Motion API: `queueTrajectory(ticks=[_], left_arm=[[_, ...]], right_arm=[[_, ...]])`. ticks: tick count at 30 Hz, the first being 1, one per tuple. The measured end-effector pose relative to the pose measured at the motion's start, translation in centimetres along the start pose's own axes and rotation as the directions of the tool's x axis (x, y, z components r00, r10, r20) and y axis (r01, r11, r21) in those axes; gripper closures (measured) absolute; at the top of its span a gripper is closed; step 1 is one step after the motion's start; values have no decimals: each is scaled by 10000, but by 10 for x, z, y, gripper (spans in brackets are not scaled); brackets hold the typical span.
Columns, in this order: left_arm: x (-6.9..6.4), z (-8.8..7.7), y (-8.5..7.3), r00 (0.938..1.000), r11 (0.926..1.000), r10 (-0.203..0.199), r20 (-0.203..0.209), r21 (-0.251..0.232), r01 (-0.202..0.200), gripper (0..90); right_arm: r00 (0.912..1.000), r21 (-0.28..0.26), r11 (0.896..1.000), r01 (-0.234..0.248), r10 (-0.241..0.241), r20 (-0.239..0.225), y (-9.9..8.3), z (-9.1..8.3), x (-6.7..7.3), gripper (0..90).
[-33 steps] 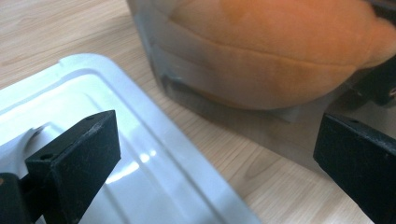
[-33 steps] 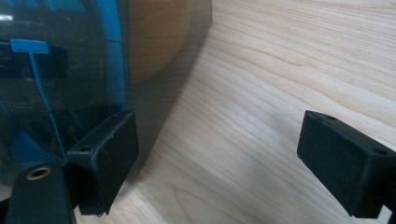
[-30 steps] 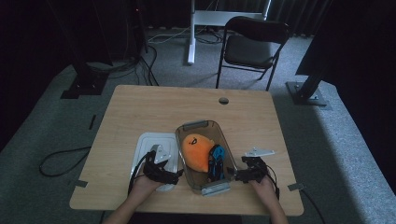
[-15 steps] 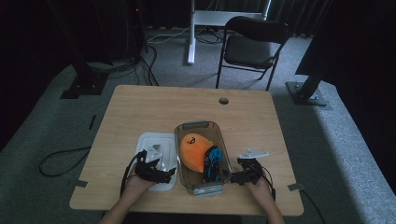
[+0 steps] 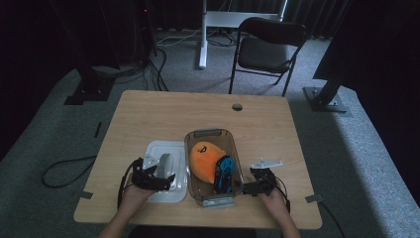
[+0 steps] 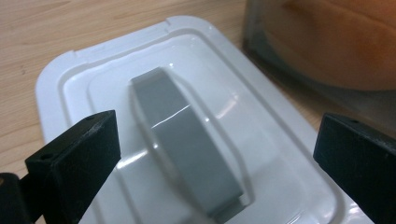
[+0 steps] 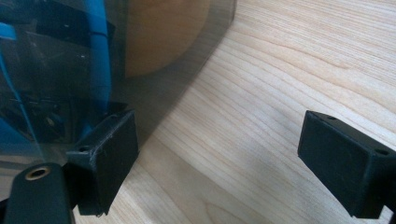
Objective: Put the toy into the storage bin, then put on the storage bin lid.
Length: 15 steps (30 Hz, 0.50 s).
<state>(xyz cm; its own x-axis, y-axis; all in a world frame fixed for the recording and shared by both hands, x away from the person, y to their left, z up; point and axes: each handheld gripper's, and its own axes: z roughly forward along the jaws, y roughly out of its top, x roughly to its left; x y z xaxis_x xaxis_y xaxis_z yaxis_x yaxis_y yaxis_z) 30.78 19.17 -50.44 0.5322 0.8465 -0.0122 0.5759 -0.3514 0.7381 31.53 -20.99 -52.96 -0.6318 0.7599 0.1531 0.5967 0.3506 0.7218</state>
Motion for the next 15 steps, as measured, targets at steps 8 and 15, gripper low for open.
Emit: queueTrajectory(ticks=[8, 15], left_arm=[[8, 2, -2, 9991, 9991, -342, -262, 261, 348, 10], [8, 9, 0, 9979, 9968, -521, -390, 591, 544, 11]], right_arm=[[10000, -35, 10000, 19, -19, 84, -1, 0, -1, 117], [9999, -152, 9999, -12, 14, 144, 0, -2, -1, 117]])
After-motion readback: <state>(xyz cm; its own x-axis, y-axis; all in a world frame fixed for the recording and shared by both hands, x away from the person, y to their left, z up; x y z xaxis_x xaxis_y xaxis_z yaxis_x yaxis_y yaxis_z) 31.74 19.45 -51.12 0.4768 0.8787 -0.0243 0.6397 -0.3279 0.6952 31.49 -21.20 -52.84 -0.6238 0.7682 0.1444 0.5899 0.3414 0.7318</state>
